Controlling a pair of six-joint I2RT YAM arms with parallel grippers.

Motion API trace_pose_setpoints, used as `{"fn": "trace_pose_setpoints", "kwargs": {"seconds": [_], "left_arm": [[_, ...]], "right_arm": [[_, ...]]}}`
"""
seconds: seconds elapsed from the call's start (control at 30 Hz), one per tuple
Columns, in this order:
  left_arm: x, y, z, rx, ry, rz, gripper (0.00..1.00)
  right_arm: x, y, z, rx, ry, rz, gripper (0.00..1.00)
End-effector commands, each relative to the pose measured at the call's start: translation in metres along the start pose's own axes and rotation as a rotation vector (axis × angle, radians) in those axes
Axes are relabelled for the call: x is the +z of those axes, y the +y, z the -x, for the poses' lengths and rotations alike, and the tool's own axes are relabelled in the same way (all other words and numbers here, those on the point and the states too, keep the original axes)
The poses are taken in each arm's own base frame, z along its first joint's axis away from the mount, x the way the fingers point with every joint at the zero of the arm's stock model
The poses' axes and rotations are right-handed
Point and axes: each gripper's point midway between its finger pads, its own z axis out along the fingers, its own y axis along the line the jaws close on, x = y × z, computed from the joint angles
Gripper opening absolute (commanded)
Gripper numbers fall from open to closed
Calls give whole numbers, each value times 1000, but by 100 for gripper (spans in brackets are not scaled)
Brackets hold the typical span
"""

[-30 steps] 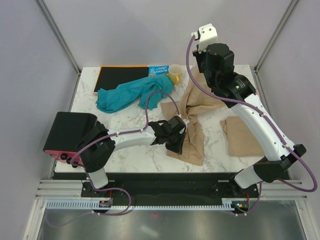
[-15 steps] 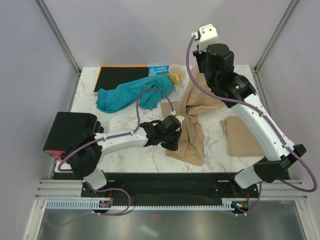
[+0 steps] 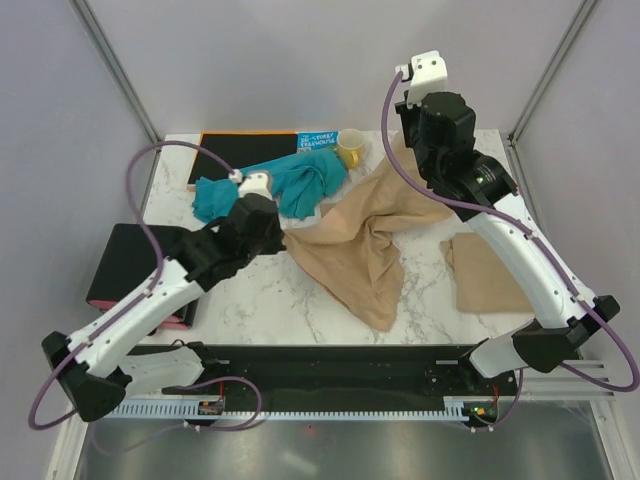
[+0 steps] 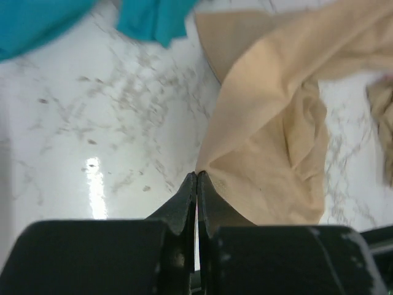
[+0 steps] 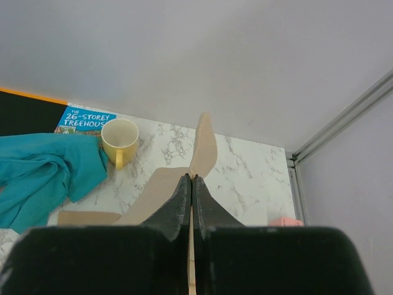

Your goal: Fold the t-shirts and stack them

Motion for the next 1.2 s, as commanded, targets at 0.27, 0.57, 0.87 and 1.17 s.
{"fn": "trace_pose_setpoints", "kwargs": {"seconds": [0.27, 0.57, 0.87, 1.17], "left_arm": [[-138, 89, 160, -117, -455, 317, 2], [-203, 121, 198, -131, -612, 430, 2], [-255, 142, 199, -167, -721, 462, 2], [-287, 152, 203, -159, -779, 481, 2]], "right_arm": [[-44, -69, 47, 198, -174, -186, 0], [-94, -103, 75, 297, -334, -196, 0], [-111, -102, 95, 308, -358, -108, 0], [-126, -106, 108, 307, -383, -65, 0]]}}
